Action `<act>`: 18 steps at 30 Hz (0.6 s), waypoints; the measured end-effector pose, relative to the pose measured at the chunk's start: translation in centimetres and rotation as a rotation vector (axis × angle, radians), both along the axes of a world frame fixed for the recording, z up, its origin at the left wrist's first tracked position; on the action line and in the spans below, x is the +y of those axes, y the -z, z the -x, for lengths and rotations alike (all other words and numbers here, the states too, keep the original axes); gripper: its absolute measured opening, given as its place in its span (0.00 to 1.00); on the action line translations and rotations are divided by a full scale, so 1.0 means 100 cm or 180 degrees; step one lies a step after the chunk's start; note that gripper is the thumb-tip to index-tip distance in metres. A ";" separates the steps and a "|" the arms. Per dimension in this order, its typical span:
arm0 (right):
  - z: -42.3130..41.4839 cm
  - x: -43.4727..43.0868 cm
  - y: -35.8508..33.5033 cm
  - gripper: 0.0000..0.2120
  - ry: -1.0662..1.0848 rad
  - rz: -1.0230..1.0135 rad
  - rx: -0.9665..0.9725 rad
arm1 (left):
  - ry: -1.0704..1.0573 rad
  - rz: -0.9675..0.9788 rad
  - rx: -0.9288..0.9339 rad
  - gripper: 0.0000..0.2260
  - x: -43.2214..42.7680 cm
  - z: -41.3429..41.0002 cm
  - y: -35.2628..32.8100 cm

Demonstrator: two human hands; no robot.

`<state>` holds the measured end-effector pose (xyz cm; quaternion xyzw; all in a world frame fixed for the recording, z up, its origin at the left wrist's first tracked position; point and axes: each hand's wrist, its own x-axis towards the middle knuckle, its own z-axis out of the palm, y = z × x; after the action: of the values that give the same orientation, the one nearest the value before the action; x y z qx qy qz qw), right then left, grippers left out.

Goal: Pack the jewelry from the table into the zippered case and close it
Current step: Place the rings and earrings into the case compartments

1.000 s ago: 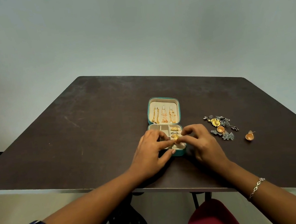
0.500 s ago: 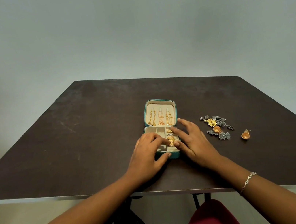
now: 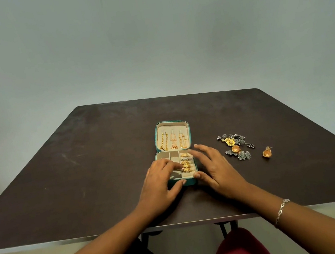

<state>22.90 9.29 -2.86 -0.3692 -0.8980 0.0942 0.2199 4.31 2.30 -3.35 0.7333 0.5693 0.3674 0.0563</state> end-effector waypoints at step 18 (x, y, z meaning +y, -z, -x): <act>-0.090 0.016 0.001 0.14 0.1902 -0.0535 0.1318 | 0.0000 -0.0121 0.0060 0.24 0.001 0.000 0.000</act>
<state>31.86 10.88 -2.91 -0.5689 -0.6917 0.0245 0.4442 4.28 2.37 -3.30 0.7377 0.5628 0.3712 0.0370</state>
